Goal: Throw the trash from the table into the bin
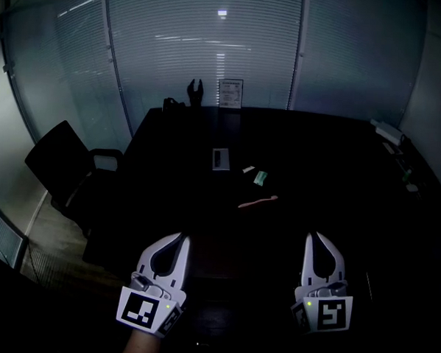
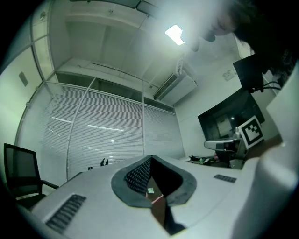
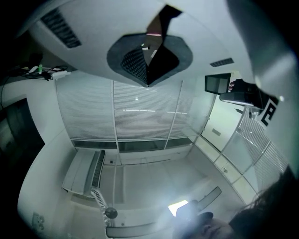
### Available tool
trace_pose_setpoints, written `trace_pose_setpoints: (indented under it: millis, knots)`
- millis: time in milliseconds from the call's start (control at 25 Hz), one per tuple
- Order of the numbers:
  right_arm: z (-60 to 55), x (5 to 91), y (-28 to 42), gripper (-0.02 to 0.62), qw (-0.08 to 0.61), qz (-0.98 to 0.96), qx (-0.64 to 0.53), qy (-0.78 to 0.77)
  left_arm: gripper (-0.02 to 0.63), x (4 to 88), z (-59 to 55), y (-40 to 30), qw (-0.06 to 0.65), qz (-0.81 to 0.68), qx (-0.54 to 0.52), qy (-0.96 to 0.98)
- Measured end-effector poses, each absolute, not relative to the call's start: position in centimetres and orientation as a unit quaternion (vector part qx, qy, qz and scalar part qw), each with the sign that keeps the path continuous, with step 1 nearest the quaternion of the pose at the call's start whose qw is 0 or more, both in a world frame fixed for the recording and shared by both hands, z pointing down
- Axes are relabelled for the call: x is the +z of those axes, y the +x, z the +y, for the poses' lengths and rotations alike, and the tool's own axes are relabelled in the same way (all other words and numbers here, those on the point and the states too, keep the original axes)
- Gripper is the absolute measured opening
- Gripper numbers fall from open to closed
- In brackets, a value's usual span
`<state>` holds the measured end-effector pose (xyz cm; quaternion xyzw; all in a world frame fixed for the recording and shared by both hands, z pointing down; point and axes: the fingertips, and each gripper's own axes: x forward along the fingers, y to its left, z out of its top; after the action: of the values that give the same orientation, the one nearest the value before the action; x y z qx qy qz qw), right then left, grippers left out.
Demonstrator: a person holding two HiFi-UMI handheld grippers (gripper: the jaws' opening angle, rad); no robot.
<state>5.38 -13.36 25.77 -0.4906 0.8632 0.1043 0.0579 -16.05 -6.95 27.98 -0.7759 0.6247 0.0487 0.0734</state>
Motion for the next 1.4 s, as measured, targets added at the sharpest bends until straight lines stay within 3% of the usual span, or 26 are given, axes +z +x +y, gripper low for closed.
trace_pose_setpoints:
  millis: [560, 1400]
  knots:
    - [-18.1, 27.4, -2.5, 0.005, 0.053, 0.856, 0.094, -0.506, 0.0, 28.3, -11.2, -23.8, 0.073, 0.613, 0.053, -0.785]
    - [-32.4, 31.8, -4.2, 0.005, 0.003, 0.882, 0.073, -0.467, 0.0, 29.1, -22.5, -25.5, 0.065, 0.645, 0.04, -0.76]
